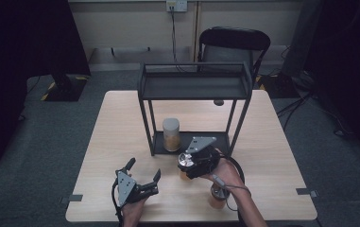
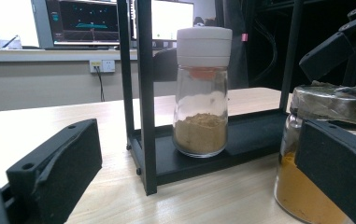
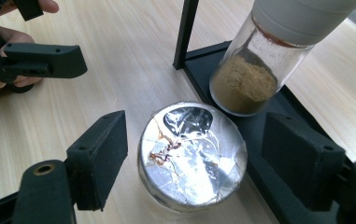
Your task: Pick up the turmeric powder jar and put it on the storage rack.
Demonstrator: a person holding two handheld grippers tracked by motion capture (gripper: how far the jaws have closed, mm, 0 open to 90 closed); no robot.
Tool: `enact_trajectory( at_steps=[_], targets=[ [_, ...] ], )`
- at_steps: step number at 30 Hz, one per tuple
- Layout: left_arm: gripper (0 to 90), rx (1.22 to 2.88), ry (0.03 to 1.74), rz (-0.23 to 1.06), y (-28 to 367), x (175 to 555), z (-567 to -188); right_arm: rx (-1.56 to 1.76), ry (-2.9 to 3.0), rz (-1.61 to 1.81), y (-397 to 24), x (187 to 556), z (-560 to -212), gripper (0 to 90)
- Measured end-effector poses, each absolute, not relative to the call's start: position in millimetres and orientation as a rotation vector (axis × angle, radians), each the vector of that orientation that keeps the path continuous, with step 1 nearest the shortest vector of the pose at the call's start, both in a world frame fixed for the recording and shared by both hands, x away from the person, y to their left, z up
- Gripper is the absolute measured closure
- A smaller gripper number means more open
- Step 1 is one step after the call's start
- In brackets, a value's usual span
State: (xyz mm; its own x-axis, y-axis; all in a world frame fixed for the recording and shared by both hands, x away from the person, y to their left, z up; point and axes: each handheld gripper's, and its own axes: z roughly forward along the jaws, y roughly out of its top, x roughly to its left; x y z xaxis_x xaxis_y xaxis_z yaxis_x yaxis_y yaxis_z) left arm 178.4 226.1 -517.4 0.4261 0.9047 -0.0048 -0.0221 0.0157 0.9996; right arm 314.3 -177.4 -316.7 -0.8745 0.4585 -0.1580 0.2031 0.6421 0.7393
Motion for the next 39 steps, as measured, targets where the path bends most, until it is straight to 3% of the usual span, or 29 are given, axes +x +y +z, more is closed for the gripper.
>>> enact_trajectory(
  at_steps=[21,28,39],
  targets=[
    [0.1,1.362,0.866,0.883,226,179,-517,0.539,2.649,0.968,-165,331,-312,24.8],
    [0.1,1.362,0.868,0.883,226,179,-517,0.543,2.657,0.949,-163,333,-311,31.8],
    [0.1,1.366,0.867,0.884,226,179,-517,0.573,2.664,0.957,-164,335,-309,34.2]
  ],
)
